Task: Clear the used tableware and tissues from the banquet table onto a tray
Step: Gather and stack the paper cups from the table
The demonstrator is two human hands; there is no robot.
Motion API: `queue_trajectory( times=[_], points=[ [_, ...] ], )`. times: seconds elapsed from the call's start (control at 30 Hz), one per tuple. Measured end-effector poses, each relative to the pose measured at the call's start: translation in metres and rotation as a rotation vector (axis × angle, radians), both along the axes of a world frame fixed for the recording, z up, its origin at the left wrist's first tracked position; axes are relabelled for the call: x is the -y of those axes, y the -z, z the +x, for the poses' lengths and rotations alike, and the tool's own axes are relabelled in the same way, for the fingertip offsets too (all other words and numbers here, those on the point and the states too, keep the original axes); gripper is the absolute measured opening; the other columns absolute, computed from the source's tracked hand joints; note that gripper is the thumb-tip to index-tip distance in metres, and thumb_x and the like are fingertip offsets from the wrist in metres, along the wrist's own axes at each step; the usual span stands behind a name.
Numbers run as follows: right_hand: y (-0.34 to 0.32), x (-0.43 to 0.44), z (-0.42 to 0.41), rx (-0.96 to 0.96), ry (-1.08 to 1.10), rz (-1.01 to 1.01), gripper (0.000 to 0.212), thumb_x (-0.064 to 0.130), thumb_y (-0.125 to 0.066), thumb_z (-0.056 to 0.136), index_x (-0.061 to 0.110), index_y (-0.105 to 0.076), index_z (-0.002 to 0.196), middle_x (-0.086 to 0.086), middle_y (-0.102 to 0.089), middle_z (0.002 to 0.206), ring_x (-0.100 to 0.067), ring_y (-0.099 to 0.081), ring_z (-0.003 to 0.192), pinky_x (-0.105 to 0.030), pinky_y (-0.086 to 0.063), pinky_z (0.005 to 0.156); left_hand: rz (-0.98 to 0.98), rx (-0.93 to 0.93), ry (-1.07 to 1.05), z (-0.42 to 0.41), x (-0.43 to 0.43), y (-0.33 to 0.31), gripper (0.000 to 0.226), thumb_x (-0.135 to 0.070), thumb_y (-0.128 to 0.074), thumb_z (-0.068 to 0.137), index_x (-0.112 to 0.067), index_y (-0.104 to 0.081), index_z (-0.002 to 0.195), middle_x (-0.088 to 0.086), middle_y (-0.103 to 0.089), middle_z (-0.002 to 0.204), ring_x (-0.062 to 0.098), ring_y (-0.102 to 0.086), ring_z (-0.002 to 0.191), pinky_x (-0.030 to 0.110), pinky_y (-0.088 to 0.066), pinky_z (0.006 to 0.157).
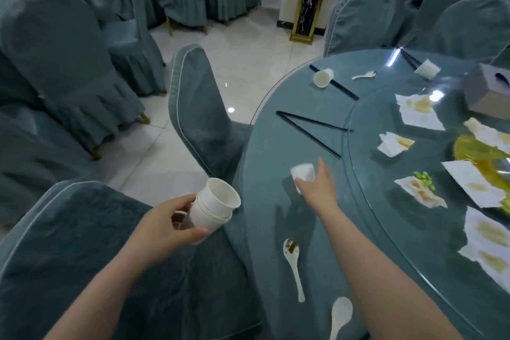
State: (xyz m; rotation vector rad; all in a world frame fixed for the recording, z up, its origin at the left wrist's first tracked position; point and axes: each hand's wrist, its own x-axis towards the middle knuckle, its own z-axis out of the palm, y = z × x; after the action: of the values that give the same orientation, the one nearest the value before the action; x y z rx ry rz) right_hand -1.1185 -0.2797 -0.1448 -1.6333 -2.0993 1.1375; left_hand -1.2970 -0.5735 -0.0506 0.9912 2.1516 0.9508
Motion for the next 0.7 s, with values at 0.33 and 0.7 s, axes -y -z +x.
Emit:
queue_trajectory(
  times=[0.33,0.7],
  points=[
    [0.014,0.018,0.04,0.127,-0.217,0.049,0.058,0.018,-0.066,0.072,0.025,-0.039,0.123,-0.004,-0.045,0.121,-0.019,-0.048,0.088,-0.027,-0.038,0.07,0.049,0.026,-0.186,-0.006,0.025,-0.015,0.057,-0.019,-0.083,0.069,-0.055,-0.054,0.102,-0.027,-0.065,0.089,-0.002,-0.062,0.084,0.014,-0.042,0.068],
    [-0.072,0.139,0.099,-0.208,0.149,0.183,0.046,0.011,-0.075,0.064,0.028,-0.039,0.086,0.002,-0.053,0.101,-0.025,-0.054,0.089,-0.039,-0.048,0.067,0.196,0.087,-0.116,-0.021,0.068,-0.021,0.056,-0.016,-0.081,0.073,-0.041,-0.054,0.114,-0.022,-0.064,0.094,-0.002,-0.062,0.084,0.014,-0.043,0.066]
  ],
)
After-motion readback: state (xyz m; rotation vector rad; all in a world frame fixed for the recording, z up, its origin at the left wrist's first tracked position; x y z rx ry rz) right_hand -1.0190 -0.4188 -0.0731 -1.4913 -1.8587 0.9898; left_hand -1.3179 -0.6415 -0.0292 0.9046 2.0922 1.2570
